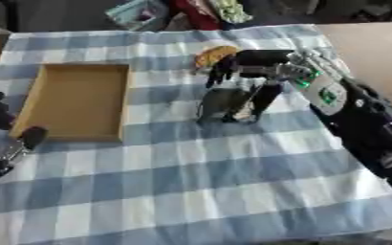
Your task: Pick up objects on the table and place them in the box.
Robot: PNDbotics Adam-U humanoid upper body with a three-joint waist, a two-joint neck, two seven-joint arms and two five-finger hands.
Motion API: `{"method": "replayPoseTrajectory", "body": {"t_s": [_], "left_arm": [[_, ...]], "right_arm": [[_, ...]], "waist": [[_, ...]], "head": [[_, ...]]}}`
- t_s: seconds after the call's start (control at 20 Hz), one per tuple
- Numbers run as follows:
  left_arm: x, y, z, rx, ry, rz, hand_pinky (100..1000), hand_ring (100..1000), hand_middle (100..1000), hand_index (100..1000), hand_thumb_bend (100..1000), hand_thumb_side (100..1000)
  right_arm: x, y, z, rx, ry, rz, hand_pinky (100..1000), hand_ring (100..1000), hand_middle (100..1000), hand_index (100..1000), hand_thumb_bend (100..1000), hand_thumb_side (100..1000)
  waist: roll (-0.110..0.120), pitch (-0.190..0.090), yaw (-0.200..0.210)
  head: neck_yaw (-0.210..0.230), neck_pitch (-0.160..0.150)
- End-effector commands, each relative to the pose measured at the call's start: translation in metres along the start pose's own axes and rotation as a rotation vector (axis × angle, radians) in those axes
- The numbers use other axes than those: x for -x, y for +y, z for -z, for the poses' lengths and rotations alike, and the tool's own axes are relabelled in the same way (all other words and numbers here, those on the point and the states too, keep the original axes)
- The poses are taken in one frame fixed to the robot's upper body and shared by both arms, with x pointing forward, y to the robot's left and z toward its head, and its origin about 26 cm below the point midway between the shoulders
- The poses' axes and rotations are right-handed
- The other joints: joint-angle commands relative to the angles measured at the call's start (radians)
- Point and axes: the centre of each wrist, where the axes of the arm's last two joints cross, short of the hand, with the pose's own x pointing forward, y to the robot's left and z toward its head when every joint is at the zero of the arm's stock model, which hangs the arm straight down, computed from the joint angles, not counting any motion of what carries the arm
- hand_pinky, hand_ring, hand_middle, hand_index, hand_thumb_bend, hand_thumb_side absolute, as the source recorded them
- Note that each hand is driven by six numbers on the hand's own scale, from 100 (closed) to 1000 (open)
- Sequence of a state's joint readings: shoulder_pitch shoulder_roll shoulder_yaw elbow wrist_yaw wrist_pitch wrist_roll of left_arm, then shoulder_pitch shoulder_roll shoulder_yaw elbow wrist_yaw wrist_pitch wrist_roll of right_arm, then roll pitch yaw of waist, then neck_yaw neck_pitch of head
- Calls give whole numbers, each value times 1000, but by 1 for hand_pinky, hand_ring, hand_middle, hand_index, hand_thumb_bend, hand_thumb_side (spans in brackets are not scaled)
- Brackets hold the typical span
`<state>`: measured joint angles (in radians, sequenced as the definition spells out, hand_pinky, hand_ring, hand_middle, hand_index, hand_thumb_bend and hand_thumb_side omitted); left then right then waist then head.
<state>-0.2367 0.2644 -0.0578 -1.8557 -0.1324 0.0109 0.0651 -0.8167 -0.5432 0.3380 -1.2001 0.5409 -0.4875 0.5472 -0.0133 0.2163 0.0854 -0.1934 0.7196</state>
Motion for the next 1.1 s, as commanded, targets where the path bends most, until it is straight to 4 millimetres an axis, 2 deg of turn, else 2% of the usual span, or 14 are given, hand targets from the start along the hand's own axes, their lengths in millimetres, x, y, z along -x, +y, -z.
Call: {"method": "replayPoseTrajectory", "body": {"t_s": [0.05, 0.45, 1.0, 1.1], "left_arm": [[-4, 7, 2, -5, -18, 24, 531, 539, 515, 675, 802, 308], [-3, 7, 2, -5, -17, 23, 531, 539, 515, 675, 801, 308], [-3, 6, 2, -5, -16, 22, 531, 538, 515, 675, 801, 308], [-3, 6, 2, -5, -16, 22, 531, 538, 515, 675, 801, 308]], "right_arm": [[7, -11, -12, 18, 40, -28, 691, 728, 731, 804, 435, 413], [9, -8, -12, 21, 55, -22, 618, 655, 662, 765, 397, 405], [10, 0, -7, -10, 55, -23, 602, 643, 644, 753, 390, 406], [10, 1, -6, -15, 57, -25, 612, 658, 662, 762, 396, 412]], "waist": [[1, -13, -1], [3, -13, -2], [8, -13, -4], [8, -13, -4]], "head": [[1, -9], [-2, -7], [-5, -3], [-6, -3]]}}
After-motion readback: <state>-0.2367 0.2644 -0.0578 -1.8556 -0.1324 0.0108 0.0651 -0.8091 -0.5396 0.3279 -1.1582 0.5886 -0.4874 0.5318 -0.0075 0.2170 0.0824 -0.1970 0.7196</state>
